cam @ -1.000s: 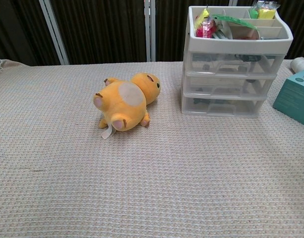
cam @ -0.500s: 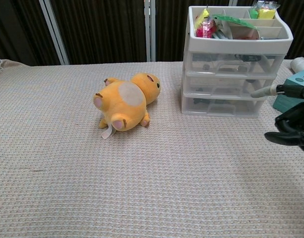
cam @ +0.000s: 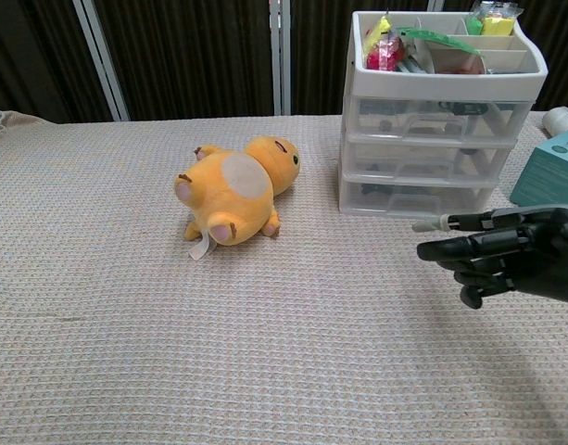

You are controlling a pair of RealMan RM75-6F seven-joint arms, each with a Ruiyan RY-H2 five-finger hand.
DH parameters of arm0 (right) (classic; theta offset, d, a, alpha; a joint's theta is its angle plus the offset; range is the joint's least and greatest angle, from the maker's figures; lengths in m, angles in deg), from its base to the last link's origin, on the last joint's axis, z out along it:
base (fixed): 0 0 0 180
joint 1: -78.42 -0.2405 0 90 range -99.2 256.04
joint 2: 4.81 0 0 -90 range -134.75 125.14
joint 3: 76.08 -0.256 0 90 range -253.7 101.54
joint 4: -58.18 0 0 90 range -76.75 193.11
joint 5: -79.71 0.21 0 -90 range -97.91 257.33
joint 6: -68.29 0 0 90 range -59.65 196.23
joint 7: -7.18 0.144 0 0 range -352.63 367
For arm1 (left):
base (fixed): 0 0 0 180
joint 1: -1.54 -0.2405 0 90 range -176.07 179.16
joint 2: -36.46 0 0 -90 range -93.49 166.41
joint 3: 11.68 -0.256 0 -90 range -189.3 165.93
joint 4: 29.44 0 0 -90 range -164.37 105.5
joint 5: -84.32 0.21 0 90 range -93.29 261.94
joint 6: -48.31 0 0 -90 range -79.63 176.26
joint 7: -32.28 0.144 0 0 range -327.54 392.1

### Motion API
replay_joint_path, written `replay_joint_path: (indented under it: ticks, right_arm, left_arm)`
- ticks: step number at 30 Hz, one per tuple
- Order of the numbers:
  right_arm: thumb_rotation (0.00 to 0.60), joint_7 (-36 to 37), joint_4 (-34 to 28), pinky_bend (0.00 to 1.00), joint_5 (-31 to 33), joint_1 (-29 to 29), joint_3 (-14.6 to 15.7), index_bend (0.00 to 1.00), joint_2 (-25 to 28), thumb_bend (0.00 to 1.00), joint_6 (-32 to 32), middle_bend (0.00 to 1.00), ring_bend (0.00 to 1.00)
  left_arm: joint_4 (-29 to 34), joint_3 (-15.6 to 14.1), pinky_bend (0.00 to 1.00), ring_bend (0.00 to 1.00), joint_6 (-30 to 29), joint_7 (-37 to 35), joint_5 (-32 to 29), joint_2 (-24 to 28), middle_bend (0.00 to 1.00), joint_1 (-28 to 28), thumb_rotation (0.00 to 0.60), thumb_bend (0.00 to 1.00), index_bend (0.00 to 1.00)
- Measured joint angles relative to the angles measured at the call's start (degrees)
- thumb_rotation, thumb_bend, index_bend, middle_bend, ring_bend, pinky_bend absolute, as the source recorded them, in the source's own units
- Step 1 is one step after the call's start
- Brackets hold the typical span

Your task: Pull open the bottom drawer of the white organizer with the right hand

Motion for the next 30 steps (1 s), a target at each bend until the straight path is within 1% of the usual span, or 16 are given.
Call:
replay_joint_path:
  ticks: [3, 6, 12, 20, 27, 30]
  right_arm:
    - [0.600, 3.2, 3.2, 0.70, 4.3, -2.0, -1.3, 0.13, -0.3, 0.24, -4.9, 0.80, 0.85]
    - [0.600, 6.1, 6.5, 0.70, 7.2, -3.6, -2.4, 0.13, -0.7, 0.24, -8.6, 0.80, 0.85]
    - [0.600, 9.6, 11.7, 0.70, 9.9, -5.8, -3.8, 0.17, -1.8, 0.24, -13.1, 0.79, 0.85]
    - [0.600, 14.2, 17.9, 0.70, 11.6, -6.5, -5.6, 0.18, -4.2, 0.25, -15.6, 0.79, 0.85]
    - [0.600, 18.6, 22.7, 0.70, 14.1, -6.6, -6.7, 0.19, -6.0, 0.26, -18.7, 0.79, 0.85]
    - [0.600, 19.2, 24.4, 0.69, 14.3, -6.8, -6.8, 0.19, -6.6, 0.26, -19.4, 0.79, 0.85]
  left_arm:
    - [0.0, -0.1, 0.00, 0.00, 0.1, 0.3, 0.2, -0.1, 0.00, 0.0, 0.600, 0.06, 0.00]
    - [0.0, -0.1, 0.00, 0.00, -0.1, 0.5, 0.2, -0.1, 0.00, 0.0, 0.600, 0.06, 0.00]
    - [-0.1, 0.0, 0.00, 0.00, -0.6, 0.7, 0.1, -0.2, 0.00, -0.3, 0.600, 0.06, 0.00]
    - [-0.1, 0.2, 0.00, 0.00, -0.2, 0.8, -0.2, -0.2, 0.00, -0.1, 0.600, 0.06, 0.00]
    - [0.1, 0.1, 0.00, 0.00, -0.4, 0.8, 0.0, -0.1, 0.00, -0.3, 0.600, 0.06, 0.00]
    - [0.0, 0.1, 0.00, 0.00, -0.4, 0.4, -0.3, 0.0, 0.00, -0.4, 0.600, 0.06, 0.00]
